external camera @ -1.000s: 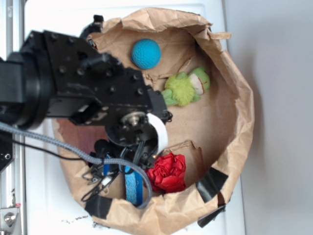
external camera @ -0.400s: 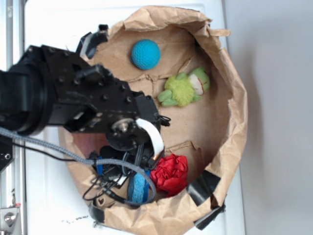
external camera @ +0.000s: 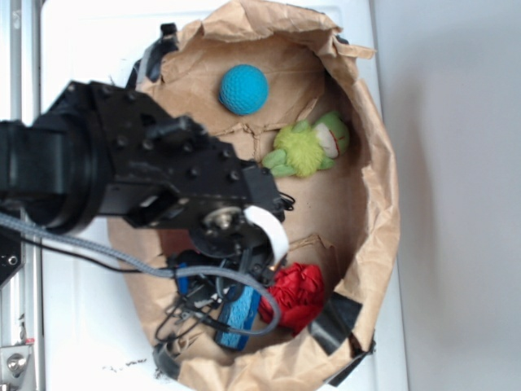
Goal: Grab the blue sponge.
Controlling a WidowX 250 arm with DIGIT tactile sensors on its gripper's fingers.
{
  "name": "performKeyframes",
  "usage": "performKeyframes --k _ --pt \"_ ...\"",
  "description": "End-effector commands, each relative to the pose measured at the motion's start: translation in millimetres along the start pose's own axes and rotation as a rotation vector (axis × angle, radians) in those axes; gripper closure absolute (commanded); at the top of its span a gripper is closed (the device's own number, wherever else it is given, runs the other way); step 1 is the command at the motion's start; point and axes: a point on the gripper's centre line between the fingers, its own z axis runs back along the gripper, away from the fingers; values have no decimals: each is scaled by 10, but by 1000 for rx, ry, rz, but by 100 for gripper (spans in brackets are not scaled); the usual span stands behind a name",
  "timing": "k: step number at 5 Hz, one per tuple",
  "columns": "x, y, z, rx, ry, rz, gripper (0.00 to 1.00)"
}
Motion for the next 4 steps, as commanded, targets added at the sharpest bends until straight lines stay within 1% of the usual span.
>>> performKeyframes --k 1,2,3,4 --pt "189 299 631 52 -16 205 100" --pt "152 377 799 110 -51 400 100" --pt "91 296 815 251 -59 620 0" --pt "9 121 817 448 -113 815 0"
